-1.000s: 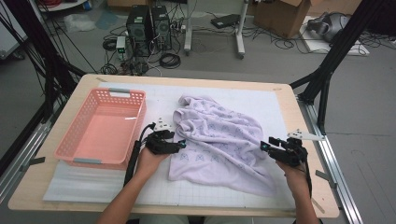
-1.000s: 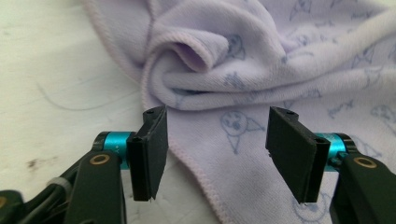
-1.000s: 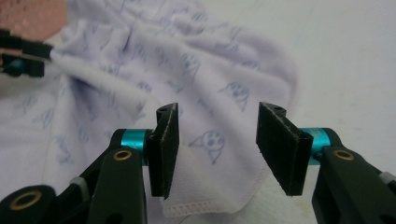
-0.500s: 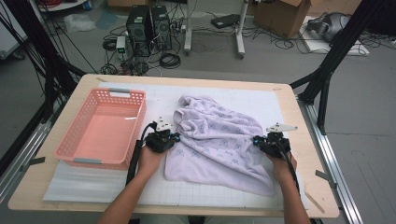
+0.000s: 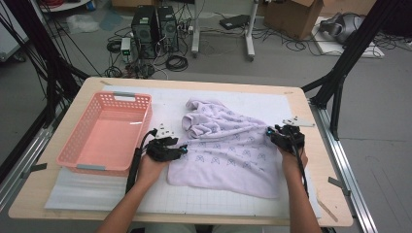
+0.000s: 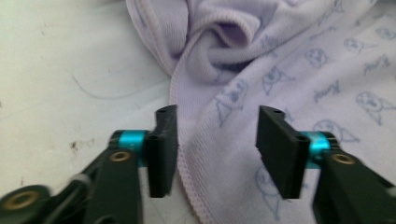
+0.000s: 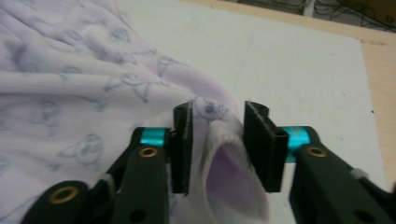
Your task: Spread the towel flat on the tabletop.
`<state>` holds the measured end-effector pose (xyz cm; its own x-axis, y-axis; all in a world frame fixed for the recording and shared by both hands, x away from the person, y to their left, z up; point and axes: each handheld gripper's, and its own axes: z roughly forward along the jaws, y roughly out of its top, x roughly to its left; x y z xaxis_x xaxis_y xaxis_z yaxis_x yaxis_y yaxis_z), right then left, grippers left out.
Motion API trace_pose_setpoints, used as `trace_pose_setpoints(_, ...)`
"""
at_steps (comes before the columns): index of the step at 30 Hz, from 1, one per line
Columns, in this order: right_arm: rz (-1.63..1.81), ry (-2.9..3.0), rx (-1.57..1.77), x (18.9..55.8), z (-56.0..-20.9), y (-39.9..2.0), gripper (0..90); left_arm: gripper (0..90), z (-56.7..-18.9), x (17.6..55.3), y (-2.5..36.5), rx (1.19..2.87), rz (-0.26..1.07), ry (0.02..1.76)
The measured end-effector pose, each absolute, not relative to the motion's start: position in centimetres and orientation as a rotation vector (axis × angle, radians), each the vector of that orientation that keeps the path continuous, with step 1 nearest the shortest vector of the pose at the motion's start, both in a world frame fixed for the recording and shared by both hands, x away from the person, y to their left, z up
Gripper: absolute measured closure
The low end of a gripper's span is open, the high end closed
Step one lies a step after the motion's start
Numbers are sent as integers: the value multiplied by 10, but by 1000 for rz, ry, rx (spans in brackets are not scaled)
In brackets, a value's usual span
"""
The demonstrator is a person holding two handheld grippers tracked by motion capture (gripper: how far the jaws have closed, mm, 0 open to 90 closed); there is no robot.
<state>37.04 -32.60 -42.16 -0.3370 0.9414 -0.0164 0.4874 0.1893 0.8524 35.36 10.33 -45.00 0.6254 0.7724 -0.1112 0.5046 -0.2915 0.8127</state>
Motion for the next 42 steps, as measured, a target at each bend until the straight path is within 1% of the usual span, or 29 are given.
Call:
trace_pose_setpoints(2,1101,1907,1339,357,-416,-329,537,443,-451,357,103,1955,372,1033)
trace_pose_setpoints(5,1171,1983,1320,337,-412,-333,477,428,-450,363,101,1925,355,1026)
trace_pose_setpoints(8,1155,2072,1266,318,-421,-338,479,429,-450,370,98,1932,349,1025)
trace_pose_setpoints(10,1103,2131,1279,315,-432,-342,476,443,-452,373,94,1965,331,1033)
trace_pose_setpoints(11,1085,2154,1293,316,-436,-343,476,464,-451,372,92,1990,354,1019)
trace_pose_setpoints(12,1072,2189,1285,318,-441,-343,494,529,-451,371,90,2006,368,1005)
trace_pose_setpoints(13,1050,2231,1258,320,-444,-341,511,660,-450,370,91,2030,382,980)
trace_pose_setpoints(14,1020,2260,1242,322,-447,-337,511,772,-450,371,93,2027,329,972)
trace_pose_setpoints(15,1016,2253,1213,323,-447,-334,577,838,-449,370,94,2026,327,983)
trace_pose_setpoints(16,1012,2263,1215,325,-447,-331,626,843,-448,369,94,2034,338,984)
trace_pose_setpoints(17,1017,2278,1204,326,-446,-329,783,845,-447,368,95,2028,359,991)
trace_pose_setpoints(18,1032,2312,1168,328,-446,-326,866,846,-446,367,97,2021,381,998)
trace_pose_setpoints(20,980,2318,1092,333,-445,-319,879,846,-444,366,102,2003,422,1014)
trace_pose_setpoints(24,991,2220,1162,351,-447,-313,883,847,-443,368,107,1943,475,1068)
trace_pose_setpoints(27,979,2136,1219,362,-448,-311,883,832,-447,369,105,1958,431,1073)
trace_pose_setpoints(28,981,2113,1246,362,-447,-311,882,792,-448,368,105,1960,418,1070)
trace_pose_setpoints(29,984,2101,1259,362,-447,-311,868,699,-448,365,105,1952,409,1067)
trace_pose_setpoints(30,983,2104,1280,361,-447,-311,814,624,-447,362,106,1952,399,1062)
trace_pose_setpoints(31,966,2104,1284,359,-447,-311,705,570,-446,359,107,1964,393,1056)
trace_pose_setpoints(32,957,2087,1286,356,-446,-312,668,522,-444,355,106,1981,396,1044)
trace_pose_setpoints(34,1018,2082,1290,347,-442,-318,589,502,-441,346,106,1978,417,1008)
trace_pose_setpoints(36,1055,2084,1273,338,-436,-323,555,473,-440,338,110,1975,416,994)
trace_pose_setpoints(39,1099,2088,1249,322,-427,-331,530,459,-441,330,116,1977,413,1006)
trace_pose_setpoints(42,1137,2113,1247,306,-428,-337,525,449,-445,323,123,1987,374,1021)
